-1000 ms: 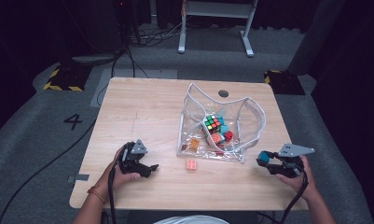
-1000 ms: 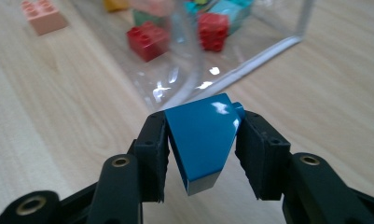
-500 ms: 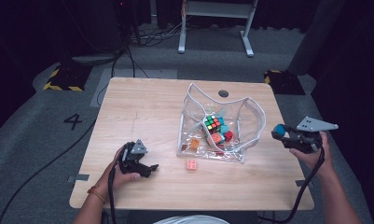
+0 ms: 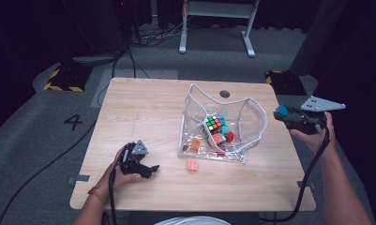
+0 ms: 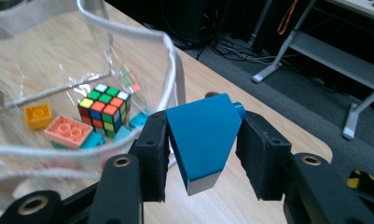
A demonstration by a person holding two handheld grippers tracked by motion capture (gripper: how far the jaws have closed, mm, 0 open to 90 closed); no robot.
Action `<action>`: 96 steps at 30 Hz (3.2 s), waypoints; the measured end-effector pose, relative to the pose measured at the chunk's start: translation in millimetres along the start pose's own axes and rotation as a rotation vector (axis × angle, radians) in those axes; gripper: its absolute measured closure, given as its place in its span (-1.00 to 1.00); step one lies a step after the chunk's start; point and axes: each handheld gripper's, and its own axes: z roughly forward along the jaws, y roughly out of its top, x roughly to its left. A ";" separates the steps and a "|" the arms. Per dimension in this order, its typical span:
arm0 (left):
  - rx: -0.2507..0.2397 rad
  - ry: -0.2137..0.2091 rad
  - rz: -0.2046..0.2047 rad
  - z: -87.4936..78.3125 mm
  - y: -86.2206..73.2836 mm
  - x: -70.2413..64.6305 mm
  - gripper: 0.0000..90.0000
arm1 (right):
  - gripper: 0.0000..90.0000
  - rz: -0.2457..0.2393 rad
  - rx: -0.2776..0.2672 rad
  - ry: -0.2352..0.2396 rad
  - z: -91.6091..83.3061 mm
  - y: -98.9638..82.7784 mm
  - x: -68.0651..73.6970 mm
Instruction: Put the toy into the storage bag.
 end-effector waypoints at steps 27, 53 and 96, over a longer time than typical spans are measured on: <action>0.004 0.003 0.000 0.6 1.3 0.1 -0.81 | 0.23 -0.254 0.102 0.254 56.1 63.4 63.9; 0.004 0.004 0.001 0.5 1.3 0.1 -0.81 | 0.23 -0.440 0.460 0.297 148.6 82.7 97.7; 0.004 0.004 0.001 0.6 1.3 0.1 -0.81 | 0.08 -0.380 0.615 0.242 114.7 54.1 59.6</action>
